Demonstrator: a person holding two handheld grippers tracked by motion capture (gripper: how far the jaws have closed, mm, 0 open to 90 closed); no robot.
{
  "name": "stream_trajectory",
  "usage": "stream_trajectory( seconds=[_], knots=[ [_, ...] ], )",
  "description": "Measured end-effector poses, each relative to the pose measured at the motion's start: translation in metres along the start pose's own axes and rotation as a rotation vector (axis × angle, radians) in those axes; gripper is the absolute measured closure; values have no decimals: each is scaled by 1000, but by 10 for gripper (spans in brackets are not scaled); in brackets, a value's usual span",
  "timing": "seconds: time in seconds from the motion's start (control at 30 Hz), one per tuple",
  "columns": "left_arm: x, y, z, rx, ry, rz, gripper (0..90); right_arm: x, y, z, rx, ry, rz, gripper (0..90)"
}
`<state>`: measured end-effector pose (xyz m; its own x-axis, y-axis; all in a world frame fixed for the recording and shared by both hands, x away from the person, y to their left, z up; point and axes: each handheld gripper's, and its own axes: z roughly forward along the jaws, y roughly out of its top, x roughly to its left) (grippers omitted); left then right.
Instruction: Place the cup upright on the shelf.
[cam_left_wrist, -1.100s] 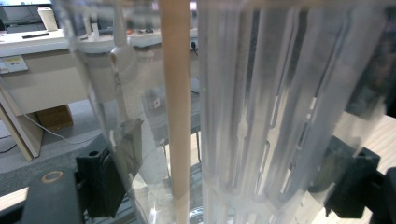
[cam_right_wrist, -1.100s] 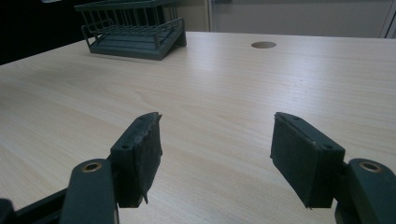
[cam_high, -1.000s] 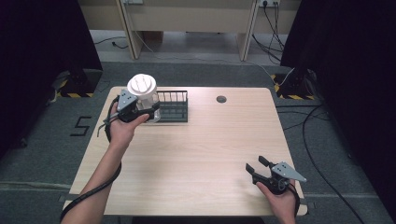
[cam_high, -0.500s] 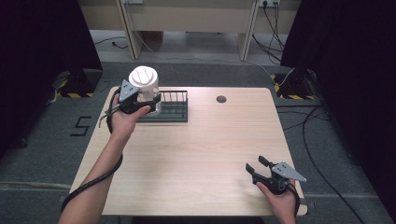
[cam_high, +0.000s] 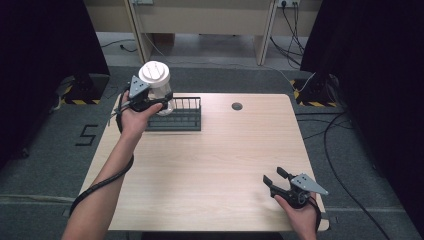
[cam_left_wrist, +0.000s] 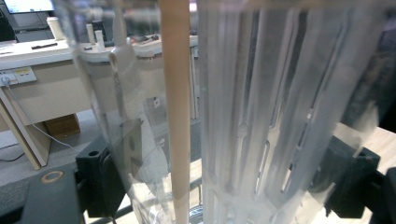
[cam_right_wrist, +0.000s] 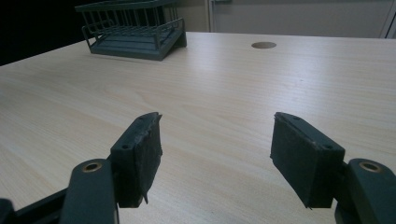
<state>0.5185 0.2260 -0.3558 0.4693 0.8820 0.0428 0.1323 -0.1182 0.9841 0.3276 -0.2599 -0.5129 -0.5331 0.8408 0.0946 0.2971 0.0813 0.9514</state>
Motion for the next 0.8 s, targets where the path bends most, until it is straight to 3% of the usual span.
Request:
stream_trajectory(
  seconds=[0.8],
  knots=[
    [2, -4, 50, 47, 25, -10, 174, -1, 0, 0, -4, 4, 0, 341]
  ],
)
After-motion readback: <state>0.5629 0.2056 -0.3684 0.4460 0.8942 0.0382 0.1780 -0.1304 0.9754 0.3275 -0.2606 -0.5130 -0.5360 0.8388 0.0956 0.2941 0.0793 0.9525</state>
